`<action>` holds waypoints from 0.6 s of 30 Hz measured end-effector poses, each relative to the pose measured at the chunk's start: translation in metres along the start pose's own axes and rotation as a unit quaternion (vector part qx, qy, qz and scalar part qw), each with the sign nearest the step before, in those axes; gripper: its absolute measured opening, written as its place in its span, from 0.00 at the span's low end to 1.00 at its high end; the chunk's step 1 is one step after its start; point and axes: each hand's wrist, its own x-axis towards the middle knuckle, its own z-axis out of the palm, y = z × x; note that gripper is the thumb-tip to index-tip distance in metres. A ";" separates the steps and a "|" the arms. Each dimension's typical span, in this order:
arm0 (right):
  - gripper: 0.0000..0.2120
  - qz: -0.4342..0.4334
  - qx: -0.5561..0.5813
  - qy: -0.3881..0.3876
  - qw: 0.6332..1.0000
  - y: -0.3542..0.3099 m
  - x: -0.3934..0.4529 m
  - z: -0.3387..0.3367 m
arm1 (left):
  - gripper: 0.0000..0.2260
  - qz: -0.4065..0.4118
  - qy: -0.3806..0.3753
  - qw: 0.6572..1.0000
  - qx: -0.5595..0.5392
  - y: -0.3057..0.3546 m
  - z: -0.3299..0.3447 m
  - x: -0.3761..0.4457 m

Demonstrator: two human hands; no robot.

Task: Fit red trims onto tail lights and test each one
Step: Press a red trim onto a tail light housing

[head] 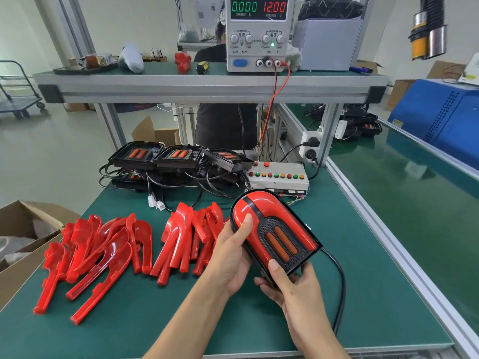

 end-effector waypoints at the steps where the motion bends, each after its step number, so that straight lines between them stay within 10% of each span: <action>1: 0.30 -0.001 -0.001 0.000 1.000 0.000 -0.001 0.000 | 0.19 -0.002 0.002 1.000 -0.003 0.000 0.000 0.000; 18: 0.20 -0.012 -0.042 -0.003 0.999 0.000 -0.009 0.004 | 0.21 0.016 0.039 0.999 -0.002 0.006 0.001 -0.006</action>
